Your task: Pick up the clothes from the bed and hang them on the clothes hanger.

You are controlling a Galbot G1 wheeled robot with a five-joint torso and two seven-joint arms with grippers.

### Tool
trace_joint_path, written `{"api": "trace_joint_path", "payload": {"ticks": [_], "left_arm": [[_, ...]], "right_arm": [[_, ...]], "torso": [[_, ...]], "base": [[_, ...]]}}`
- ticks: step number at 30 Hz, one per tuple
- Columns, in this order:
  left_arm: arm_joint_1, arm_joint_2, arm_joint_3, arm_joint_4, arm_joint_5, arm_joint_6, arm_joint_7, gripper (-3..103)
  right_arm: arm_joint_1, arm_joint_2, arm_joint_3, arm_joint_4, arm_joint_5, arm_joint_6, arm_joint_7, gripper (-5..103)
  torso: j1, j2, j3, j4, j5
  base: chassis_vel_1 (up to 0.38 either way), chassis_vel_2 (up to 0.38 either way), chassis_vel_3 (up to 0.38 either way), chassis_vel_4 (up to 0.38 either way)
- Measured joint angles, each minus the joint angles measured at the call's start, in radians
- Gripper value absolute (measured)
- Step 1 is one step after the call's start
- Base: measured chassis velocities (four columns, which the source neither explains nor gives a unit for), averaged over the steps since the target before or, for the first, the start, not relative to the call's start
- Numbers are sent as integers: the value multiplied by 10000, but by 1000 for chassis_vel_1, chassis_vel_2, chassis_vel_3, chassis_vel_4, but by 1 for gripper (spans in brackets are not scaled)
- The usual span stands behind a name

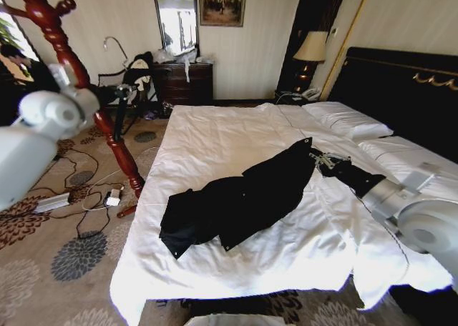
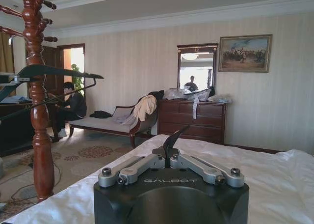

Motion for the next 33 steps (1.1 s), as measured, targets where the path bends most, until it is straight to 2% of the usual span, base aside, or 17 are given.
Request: {"api": "trace_joint_path", "payload": {"ticks": [3, 5, 7, 9, 10, 13, 17, 26, 33], "left_arm": [[793, 575, -202, -820, 193, -650, 653, 15], [952, 723, -252, -1085, 164, -828, 842, 15], [1338, 995, -474, -1864, -204, -1050, 1229, 15], [1624, 1200, -634, -2551, -584, -1089, 1435, 15], [1624, 1200, -634, -2551, -584, -1089, 1435, 15], [2115, 1482, -713, -3676, -818, -1111, 1740, 15], [2514, 1541, -721, -4590, -890, -1100, 1776, 15], [2961, 1337, -643, -5381, -963, -942, 1894, 15], [4089, 1219, -464, -5984, -452, -918, 1984, 15]], "right_arm": [[175, -34, -198, -112, -92, -28, 220, 0], [241, -36, -262, -140, -124, -40, 286, 0], [386, -36, -389, -181, -151, -109, 501, 0], [479, -46, -427, -202, -148, -154, 709, 0], [479, -46, -427, -202, -148, -154, 709, 0], [531, -145, -380, -263, -157, -218, 1038, 0], [493, -259, -211, -339, -336, -222, 1169, 0], [416, -379, 133, -280, -247, -276, 1538, 0], [280, -308, 361, -92, -171, -354, 1812, 0]], "torso": [[2, 0, 1, -8, 10], [1, 0, 0, -10, 12], [1, 0, 0, -8, 10], [2, 0, 0, -7, 8], [2, 0, 0, -7, 8], [0, 1, -1, -10, 14], [2, 0, 2, -6, 5], [3, 1, 1, -7, 8], [3, 0, 2, -6, 6]], "base": [[0, 0, 0, 0], [0, 0, 0, 0], [0, 0, 0, 0], [0, 0, 0, 0], [0, 0, 0, 0], [0, 0, 0, 0], [0, 0, 0, 0], [0, 0, 0, 0], [0, 0, 0, 0]]}}
